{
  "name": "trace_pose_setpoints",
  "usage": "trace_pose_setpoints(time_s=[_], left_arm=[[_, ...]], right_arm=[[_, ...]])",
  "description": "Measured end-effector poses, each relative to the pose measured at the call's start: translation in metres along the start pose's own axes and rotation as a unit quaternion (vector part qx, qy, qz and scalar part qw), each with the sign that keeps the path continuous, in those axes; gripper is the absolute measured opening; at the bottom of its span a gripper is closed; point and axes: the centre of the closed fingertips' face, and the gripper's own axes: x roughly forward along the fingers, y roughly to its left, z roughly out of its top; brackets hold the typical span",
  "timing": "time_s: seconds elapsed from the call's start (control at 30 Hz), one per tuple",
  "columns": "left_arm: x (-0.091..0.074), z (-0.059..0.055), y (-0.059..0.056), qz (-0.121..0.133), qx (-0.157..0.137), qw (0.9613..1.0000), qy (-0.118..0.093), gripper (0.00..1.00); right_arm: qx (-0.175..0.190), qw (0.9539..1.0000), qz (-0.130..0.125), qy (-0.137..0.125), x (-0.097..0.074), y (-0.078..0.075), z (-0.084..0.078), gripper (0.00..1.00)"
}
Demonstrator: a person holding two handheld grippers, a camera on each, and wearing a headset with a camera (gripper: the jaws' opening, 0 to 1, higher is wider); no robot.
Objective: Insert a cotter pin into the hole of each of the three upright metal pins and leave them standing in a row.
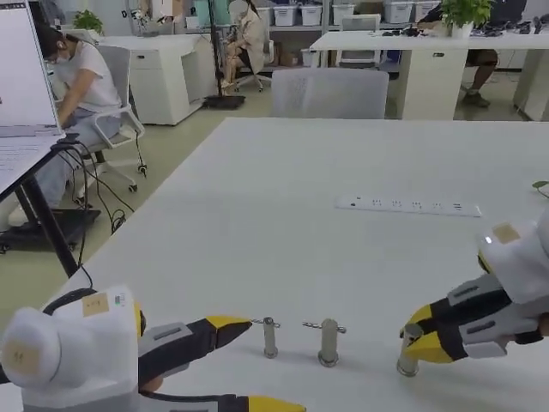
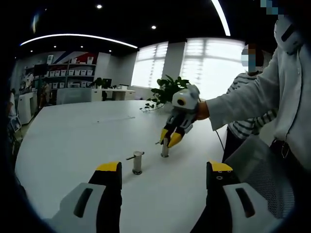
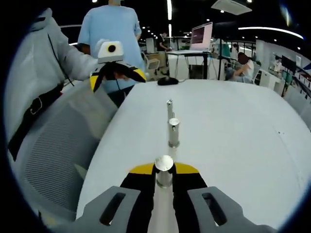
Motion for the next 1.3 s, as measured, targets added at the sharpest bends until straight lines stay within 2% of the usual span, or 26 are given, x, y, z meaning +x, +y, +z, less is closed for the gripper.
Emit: trace_pose_setpoints(time_s=[0.27, 0.5, 1.0, 1.3], left_arm=[[-0.002, -0.001, -0.003, 0.001, 0.000, 1.0000, 0.004, 0.70], [-0.006, -0.004, -0.004, 0.005, -0.001, 0.9999, 0.011, 0.70], [-0.006, -0.006, -0.006, 0.004, -0.001, 0.9997, 0.026, 0.69], [-0.005, -0.007, -0.008, 0.004, -0.004, 0.9995, 0.030, 0.69]], right_arm=[[-0.038, 0.9978, 0.054, 0.005, 0.007, 0.021, -0.004, 0.13], [-0.069, 0.9914, 0.111, 0.005, 0.011, 0.039, -0.005, 0.14], [-0.102, 0.9841, 0.144, 0.019, 0.021, 0.045, -0.016, 0.14], [-0.105, 0.9825, 0.154, 0.012, 0.019, 0.048, -0.017, 0.15]])
